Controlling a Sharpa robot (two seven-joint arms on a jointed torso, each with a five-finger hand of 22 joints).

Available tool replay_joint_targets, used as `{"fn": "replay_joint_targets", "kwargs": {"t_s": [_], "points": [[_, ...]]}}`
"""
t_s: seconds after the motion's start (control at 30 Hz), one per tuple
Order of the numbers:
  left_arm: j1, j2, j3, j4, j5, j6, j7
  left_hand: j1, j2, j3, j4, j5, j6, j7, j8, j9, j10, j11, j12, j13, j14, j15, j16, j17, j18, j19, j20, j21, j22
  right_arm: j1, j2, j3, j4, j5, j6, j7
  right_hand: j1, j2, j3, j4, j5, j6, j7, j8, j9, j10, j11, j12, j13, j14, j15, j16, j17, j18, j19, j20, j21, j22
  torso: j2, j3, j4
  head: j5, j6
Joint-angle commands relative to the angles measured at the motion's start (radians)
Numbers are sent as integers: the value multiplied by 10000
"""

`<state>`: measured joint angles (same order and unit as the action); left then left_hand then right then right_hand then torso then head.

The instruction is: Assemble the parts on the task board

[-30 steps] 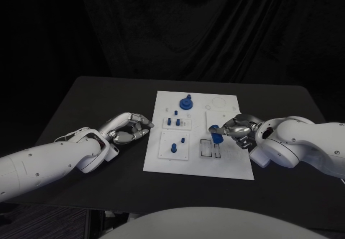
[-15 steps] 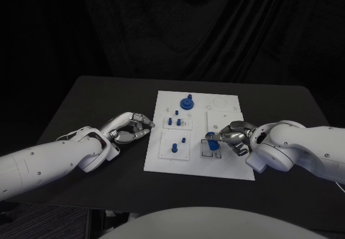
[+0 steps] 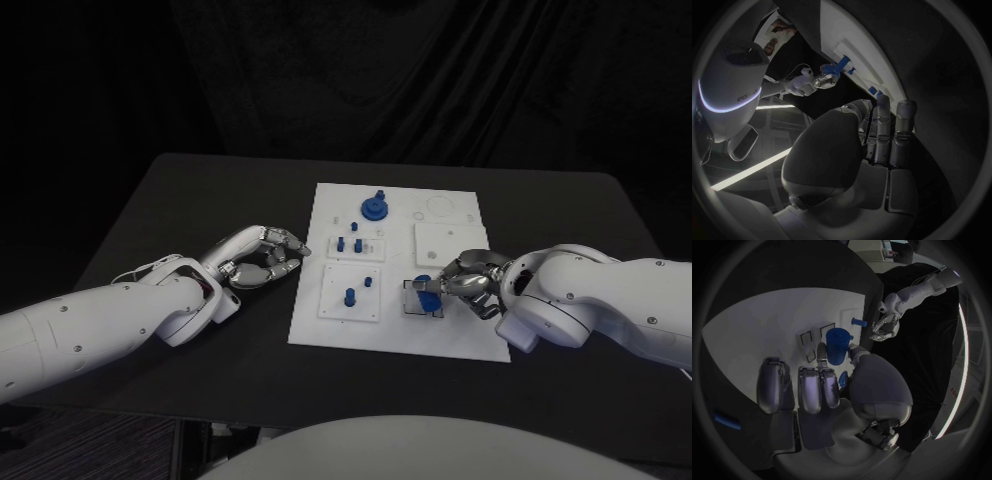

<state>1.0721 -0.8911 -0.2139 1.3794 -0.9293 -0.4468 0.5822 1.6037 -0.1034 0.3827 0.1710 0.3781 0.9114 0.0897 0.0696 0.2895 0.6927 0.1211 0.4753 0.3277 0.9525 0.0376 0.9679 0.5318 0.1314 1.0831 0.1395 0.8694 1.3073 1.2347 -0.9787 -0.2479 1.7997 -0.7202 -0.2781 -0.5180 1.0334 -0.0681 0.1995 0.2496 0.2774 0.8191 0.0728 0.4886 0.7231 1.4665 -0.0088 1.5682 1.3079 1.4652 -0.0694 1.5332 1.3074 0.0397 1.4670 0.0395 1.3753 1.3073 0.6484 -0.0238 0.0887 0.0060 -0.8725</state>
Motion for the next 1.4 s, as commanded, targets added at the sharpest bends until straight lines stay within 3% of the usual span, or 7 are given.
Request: {"fn": "replay_joint_targets", "kwargs": {"t_s": [0.03, 0.43, 0.7, 1.03, 1.3, 1.37, 1.4], "points": [[-15, 15, 7, 14, 53, 93, 83, 53, 50, -10, -63, 70, -3, 38, -14, -9, 10, 83, 35, -8, -70, -4, -25, -17, 139, -98, -2, 47, 715, -45, 11, 2, -3, -404, 360, -417, -94, -17, -95, 32, 22, -74, -2, -45, -17, 1043, 78, 26, 2629, 801, 54, -73, 1607, 114, 27, 64, -61, 1948, -1, -2, -4, 31, -1], [-16, 28, 7, -2, 53, 128, 64, 37, 66, -7, -56, 74, 7, 47, -9, -11, 12, 88, 39, -13, -71, 2, -21, -17, 137, -102, 2, 61, 716, -85, 68, 1, -81, -470, 568, -534, -606, 119, -584, 392, 34, -208, 25, -11, 21, 1043, 107, 26, 2629, 777, 86, -110, 1532, 141, -27, 106, -183, 1914, 2, -1, 7, 43, -1], [-18, 39, 7, -13, 53, 150, 58, 24, 81, -4, -51, 77, 25, 58, 0, -11, 14, 91, 43, -18, -71, 6, -17, -16, 135, -105, 6, 73, 716, -97, 104, 1, -122, -474, 613, -516, -1176, 316, -1041, 420, 26, -280, 37, 19, 38, 1043, 120, 26, 2629, 758, 98, -138, 1471, 158, -58, 119, -262, 1893, 4, -4, 8, 54, -1], [-25, 45, 7, -31, 53, 188, 50, 13, 96, -1, -47, 81, 46, 69, 10, -9, 13, 93, 45, -22, -72, 9, -14, -16, 134, -108, 9, 83, 716, -102, 96, 2, -105, -475, 372, -81, -1394, 483, -1228, 425, 33, -308, 42, 36, 45, 1043, 126, 26, 2629, 744, 104, -160, 1426, 170, -85, 125, -323, 1876, 4, 2, 3, 94, -1], [-36, 25, 7, -33, 53, 206, 57, 0, 122, 7, -42, 92, 71, 86, 21, -8, 16, 96, 51, -29, -76, 14, -10, -16, 135, -121, 13, 88, 713, -103, -125, 3, 190, -1295, 32, 743, -904, 450, -1338, 261, 42, -306, 27, 142, 95, 1043, 115, 26, 2629, 765, 96, -124, 1502, 165, -70, 124, -308, 1886, 3, 1, 3, 118, -1], [-40, 23, 7, -35, 53, 211, 57, 0, 122, 7, -42, 92, 71, 86, 21, -8, 16, 96, 51, -29, -76, 14, -10, -16, 135, -121, 13, 88, 713, -103, -186, 2, 292, -1659, 55, 890, -470, 379, -1455, 138, 37, -294, -14, 396, 212, 1043, 78, 26, 2629, 776, 68, -108, 1536, 150, -31, 99, -244, 1910, 3, 5, -2, 119, -1], [-42, 23, 7, -36, 53, 213, 57, 0, 122, 7, -42, 92, 71, 86, 21, -8, 16, 96, 51, -29, -76, 14, -10, -16, 135, -121, 13, 88, 713, -104, -218, 2, 345, -1836, 86, 952, -224, 327, -1571, 81, 29, -306, -54, 676, 371, 1043, 39, 26, 2629, 783, 33, -98, 1556, 145, -20, 73, -229, 1916, 3, 7, -5, 124, -1]]}}
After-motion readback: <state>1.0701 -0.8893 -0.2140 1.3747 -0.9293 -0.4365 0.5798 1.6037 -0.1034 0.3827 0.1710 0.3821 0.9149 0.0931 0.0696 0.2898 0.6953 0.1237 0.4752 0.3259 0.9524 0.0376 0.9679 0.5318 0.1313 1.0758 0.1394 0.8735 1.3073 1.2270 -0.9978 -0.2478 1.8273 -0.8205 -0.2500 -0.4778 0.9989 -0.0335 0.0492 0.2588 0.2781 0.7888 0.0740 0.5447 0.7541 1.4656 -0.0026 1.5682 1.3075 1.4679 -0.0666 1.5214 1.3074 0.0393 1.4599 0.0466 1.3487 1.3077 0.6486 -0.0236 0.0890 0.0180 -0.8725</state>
